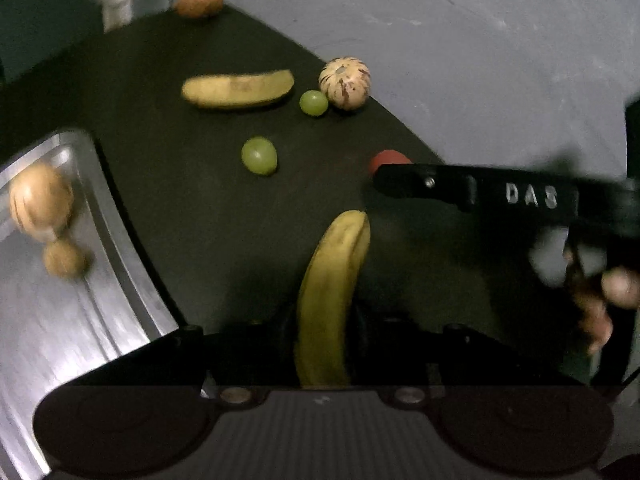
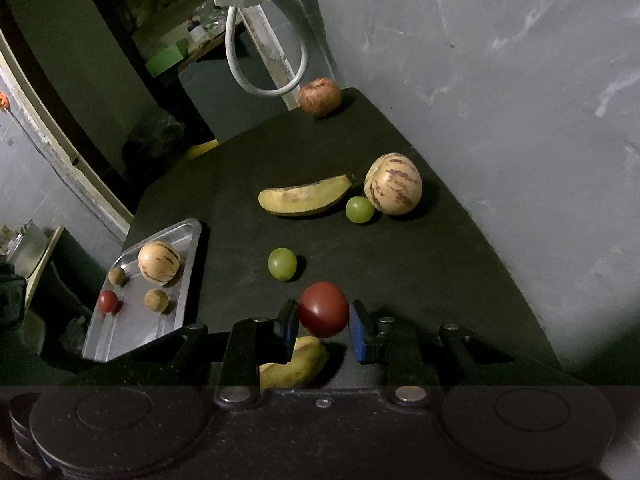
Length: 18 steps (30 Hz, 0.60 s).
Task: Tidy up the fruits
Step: 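Grasp the red tomato with the right tool while the left tool grasps the large yellow banana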
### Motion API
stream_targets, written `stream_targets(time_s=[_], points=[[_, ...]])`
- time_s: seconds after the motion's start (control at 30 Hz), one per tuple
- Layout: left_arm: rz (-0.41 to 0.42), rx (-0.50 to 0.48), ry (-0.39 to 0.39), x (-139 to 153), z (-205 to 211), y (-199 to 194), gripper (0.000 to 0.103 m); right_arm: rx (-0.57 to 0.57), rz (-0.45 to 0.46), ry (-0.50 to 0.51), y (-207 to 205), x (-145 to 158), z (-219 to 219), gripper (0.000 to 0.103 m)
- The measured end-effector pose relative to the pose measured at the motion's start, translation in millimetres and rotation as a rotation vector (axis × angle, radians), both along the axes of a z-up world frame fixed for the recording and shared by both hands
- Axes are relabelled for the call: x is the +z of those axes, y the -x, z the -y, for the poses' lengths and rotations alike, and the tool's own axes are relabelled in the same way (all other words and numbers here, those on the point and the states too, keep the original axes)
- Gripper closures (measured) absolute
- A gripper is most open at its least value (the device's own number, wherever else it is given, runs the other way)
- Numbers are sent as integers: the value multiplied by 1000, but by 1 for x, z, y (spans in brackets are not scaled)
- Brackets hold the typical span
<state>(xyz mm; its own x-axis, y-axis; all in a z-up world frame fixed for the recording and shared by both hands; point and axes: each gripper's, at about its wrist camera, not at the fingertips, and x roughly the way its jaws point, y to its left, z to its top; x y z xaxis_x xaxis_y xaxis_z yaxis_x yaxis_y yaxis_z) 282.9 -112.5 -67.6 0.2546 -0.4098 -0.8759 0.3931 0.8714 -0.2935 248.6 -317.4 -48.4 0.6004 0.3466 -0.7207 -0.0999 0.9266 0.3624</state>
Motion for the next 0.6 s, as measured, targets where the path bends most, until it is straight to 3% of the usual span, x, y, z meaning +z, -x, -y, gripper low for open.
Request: stream_targets(time_s=[0.4,0.6], points=[[-167,251,294,0,-35,29,70,6,46,17,9,24,-11,74],[-84,339,302,16,-66,44,70,51,53,8,1,29,-36,74]])
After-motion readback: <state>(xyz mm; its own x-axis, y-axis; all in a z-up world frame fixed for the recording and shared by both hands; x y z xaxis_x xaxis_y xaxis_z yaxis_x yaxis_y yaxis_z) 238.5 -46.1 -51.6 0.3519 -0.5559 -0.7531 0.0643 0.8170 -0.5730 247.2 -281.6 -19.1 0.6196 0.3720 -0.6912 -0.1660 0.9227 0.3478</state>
